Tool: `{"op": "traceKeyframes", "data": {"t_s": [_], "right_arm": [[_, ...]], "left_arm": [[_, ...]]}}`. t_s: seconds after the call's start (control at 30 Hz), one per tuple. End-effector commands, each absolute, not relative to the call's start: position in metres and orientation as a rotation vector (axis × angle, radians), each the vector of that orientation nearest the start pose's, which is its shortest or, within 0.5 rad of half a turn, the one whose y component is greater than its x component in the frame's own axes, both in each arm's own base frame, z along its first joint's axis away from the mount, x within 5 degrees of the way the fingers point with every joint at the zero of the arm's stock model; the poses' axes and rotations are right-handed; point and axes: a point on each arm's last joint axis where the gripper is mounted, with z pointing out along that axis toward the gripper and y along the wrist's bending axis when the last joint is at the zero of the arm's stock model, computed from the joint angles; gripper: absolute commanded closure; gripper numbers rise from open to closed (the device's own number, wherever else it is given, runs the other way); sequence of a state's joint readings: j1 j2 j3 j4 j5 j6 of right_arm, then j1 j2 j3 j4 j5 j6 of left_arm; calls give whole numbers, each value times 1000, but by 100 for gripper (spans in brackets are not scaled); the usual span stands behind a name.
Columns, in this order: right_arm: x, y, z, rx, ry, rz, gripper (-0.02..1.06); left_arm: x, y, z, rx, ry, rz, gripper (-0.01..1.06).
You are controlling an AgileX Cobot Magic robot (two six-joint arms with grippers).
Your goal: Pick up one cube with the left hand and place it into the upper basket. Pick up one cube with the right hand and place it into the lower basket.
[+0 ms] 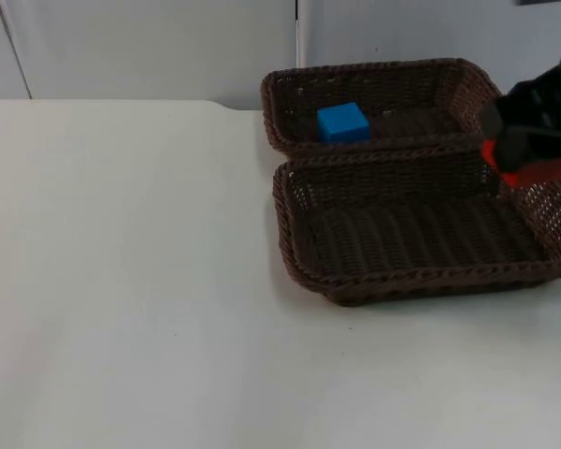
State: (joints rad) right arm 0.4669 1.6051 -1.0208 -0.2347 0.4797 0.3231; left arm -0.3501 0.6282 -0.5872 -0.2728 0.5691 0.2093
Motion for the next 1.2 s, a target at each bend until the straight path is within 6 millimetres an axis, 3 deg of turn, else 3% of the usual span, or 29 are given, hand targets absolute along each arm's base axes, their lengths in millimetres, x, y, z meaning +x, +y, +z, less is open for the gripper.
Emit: {"op": "traceKeyframes", "data": {"t_s": [0.0, 0.3, 0.83, 1.17], "right_arm": [[300, 139, 232, -391, 2473, 112, 105], [307, 143, 213, -394, 2509, 116, 105], [332, 162, 135, -421, 2538, 174, 105], [342, 170, 122, -420, 2436, 249, 105]], "left_arm": [[109, -54, 310, 415, 2048, -396, 19], [109, -54, 310, 414, 2046, -396, 19], [109, -54, 310, 414, 2046, -396, 19], [109, -54, 310, 414, 2046, -396, 19]]}}
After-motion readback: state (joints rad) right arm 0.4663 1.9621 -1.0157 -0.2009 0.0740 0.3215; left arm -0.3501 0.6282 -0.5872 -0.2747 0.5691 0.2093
